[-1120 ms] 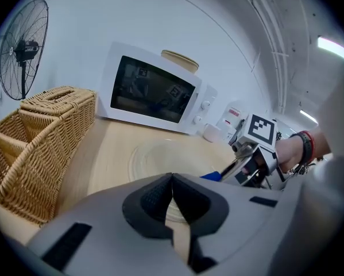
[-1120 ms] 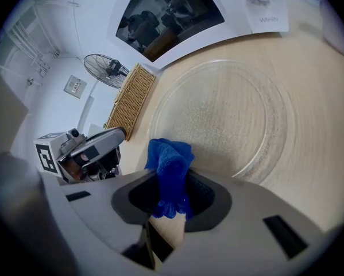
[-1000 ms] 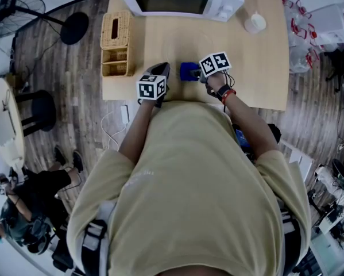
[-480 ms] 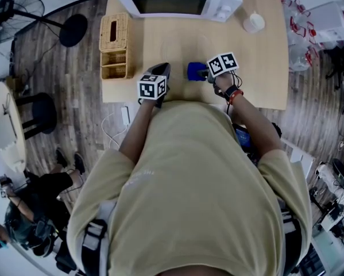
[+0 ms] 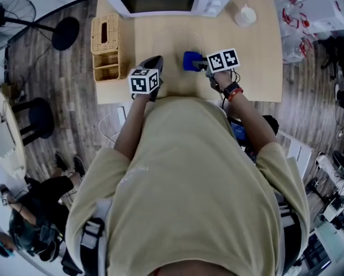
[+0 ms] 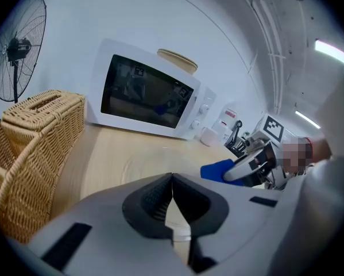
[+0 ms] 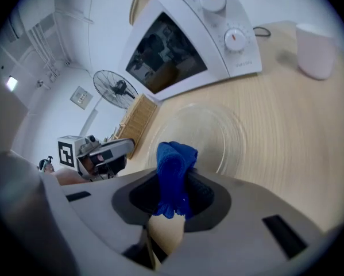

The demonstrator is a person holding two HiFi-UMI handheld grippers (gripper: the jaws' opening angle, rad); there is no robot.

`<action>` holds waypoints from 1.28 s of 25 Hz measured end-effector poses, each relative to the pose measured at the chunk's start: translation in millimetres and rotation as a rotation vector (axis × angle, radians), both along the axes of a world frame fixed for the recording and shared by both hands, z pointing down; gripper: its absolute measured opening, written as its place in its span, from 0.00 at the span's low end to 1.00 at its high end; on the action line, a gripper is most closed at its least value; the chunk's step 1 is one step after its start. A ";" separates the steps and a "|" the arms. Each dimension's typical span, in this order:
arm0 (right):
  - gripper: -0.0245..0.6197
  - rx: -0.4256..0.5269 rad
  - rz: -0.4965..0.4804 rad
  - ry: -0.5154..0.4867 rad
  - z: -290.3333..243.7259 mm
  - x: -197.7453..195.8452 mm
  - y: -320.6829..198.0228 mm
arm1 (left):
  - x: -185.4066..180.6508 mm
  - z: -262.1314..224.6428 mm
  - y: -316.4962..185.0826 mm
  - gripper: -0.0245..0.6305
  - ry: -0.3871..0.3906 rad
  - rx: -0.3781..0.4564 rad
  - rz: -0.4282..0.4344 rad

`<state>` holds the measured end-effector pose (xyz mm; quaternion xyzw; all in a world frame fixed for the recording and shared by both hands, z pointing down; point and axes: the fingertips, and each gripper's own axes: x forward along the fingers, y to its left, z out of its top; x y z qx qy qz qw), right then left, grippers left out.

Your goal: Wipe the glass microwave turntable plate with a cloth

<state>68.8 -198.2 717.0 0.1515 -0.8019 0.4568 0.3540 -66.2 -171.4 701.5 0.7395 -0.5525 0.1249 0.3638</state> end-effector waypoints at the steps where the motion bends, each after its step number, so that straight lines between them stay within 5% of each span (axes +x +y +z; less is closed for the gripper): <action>1: 0.20 0.036 0.027 -0.030 -11.4 -1.5 -7.7 | -1.7 -5.6 -4.4 0.07 -0.001 0.013 -0.003; 6: 0.20 0.249 0.157 -0.187 -86.3 -11.6 -53.4 | -7.1 -53.4 -38.9 0.07 -0.015 0.128 -0.004; 15: 0.20 0.780 0.239 -0.332 -228.5 -34.6 -115.0 | -31.3 -168.1 -99.0 0.07 -0.114 0.372 -0.028; 23: 0.20 0.960 0.347 -0.327 -298.6 -32.8 -153.9 | -55.0 -266.4 -131.2 0.07 -0.254 0.573 -0.093; 32: 0.20 1.044 0.389 -0.207 -316.6 -32.1 -181.3 | -56.3 -284.5 -148.9 0.07 -0.305 0.597 -0.119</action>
